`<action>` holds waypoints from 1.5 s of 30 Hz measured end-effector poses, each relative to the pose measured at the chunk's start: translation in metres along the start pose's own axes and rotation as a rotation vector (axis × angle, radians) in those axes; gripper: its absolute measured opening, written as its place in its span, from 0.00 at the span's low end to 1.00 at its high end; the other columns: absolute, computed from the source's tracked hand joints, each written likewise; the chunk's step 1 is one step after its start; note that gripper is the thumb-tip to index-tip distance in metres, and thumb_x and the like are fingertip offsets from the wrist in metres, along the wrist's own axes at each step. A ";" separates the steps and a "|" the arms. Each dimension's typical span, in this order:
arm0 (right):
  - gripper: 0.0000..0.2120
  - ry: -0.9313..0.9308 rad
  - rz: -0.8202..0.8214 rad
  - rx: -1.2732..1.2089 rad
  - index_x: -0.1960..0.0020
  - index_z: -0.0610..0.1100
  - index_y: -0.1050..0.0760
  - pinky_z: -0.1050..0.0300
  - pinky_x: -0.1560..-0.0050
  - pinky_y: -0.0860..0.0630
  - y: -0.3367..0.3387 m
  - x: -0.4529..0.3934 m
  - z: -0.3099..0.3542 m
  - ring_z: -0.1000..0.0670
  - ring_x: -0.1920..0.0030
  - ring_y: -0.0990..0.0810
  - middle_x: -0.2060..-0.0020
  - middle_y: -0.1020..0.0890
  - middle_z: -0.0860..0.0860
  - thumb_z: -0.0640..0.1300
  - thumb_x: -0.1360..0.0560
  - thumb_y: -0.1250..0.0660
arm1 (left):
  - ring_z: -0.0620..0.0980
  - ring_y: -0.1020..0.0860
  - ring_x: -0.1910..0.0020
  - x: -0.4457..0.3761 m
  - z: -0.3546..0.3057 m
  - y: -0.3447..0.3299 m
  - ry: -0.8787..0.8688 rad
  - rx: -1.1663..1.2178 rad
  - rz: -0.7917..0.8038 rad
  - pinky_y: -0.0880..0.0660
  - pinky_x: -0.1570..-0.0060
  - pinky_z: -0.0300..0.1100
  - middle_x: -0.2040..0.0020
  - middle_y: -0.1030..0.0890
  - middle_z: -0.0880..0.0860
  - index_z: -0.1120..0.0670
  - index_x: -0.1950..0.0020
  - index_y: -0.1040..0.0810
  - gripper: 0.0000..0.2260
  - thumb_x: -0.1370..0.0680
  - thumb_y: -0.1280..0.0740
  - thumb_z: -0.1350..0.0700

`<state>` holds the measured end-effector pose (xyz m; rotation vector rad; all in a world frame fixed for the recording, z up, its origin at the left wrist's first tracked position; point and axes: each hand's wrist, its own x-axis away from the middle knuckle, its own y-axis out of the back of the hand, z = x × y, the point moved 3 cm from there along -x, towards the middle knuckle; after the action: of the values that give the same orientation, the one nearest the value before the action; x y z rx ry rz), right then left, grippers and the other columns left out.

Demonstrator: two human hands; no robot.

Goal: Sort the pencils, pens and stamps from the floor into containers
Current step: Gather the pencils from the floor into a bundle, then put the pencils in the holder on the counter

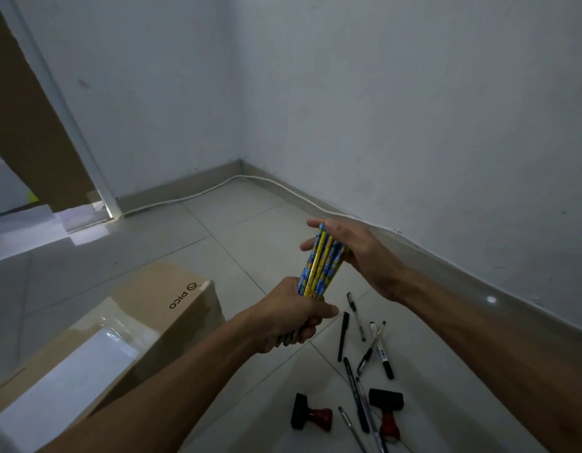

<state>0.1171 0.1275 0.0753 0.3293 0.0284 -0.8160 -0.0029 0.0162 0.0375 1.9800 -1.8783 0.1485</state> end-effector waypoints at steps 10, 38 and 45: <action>0.11 0.034 -0.157 -0.507 0.37 0.35 0.23 0.37 0.36 0.21 0.000 -0.017 0.002 0.39 0.38 0.16 0.37 0.17 0.41 0.37 0.17 0.37 | 0.49 0.34 0.76 -0.011 -0.014 -0.014 0.004 0.194 0.032 0.33 0.74 0.40 0.71 0.32 0.53 0.55 0.59 0.32 0.15 0.22 0.26 0.61; 0.19 -0.517 -0.504 -1.286 0.72 0.47 0.34 0.59 0.77 0.36 0.101 0.005 0.514 0.53 0.80 0.37 0.77 0.37 0.52 0.42 0.25 0.32 | 0.39 0.17 0.47 0.252 -0.488 0.084 0.201 -0.186 0.251 0.23 0.46 0.33 0.46 0.13 0.51 0.54 0.38 0.16 0.16 0.25 0.23 0.52; 0.24 -0.380 -0.796 -1.248 0.74 0.48 0.33 0.57 0.77 0.34 0.145 0.031 0.671 0.53 0.80 0.36 0.76 0.36 0.52 0.40 0.19 0.35 | 0.52 0.19 0.69 0.362 -0.596 0.098 0.265 0.412 -0.038 0.26 0.69 0.37 0.62 0.14 0.62 0.62 0.48 0.17 0.31 0.45 0.15 0.47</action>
<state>0.1755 -0.0029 0.7473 -1.0859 0.3117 -1.4601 0.0514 -0.1082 0.7283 2.1222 -1.7376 0.8037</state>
